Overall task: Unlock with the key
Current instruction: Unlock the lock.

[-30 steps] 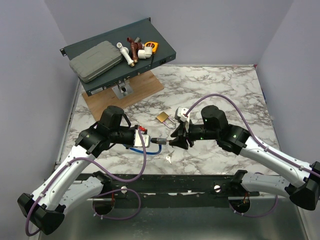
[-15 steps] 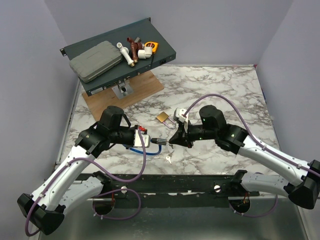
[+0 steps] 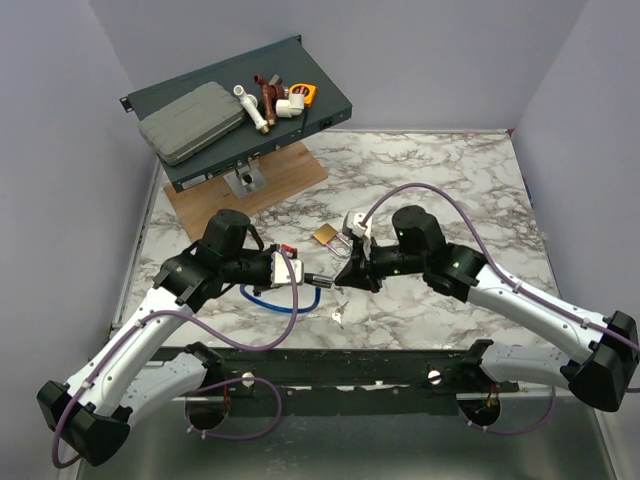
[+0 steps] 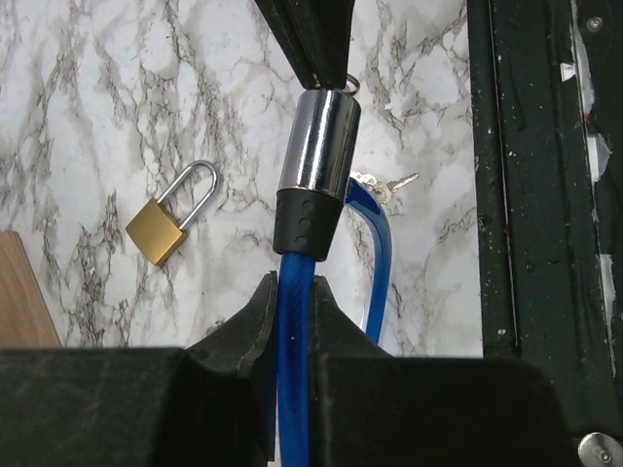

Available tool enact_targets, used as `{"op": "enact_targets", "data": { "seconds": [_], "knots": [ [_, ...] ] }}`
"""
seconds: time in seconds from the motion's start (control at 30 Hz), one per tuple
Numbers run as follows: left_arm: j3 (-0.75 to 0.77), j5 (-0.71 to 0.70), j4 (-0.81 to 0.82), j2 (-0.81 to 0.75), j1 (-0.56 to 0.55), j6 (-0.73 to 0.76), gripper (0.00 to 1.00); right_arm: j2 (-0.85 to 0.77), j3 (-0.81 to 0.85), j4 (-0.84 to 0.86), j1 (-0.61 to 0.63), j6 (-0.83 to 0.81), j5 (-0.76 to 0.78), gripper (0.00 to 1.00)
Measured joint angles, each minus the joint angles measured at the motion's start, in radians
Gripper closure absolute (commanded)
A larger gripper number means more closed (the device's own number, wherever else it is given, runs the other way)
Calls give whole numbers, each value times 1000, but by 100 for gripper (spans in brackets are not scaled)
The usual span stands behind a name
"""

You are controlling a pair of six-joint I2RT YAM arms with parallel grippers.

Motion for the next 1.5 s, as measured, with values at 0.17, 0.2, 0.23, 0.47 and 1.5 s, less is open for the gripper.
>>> {"op": "enact_targets", "data": {
  "seconds": [0.17,0.2,0.23,0.47,1.5],
  "knots": [
    [0,-48,19,4,-13,-21,100,-14,-32,69,-8,74,0,99],
    [0,-53,23,4,-14,-21,100,-18,-42,87,-9,90,1,99],
    [0,-61,26,4,-15,-21,100,-19,-48,102,-10,107,0,99],
    [43,-127,33,12,-24,48,100,49,-46,246,-155,321,-145,99],
    [35,-453,392,-41,-205,393,100,247,-88,1204,-414,1415,-612,31]
  ]
}}
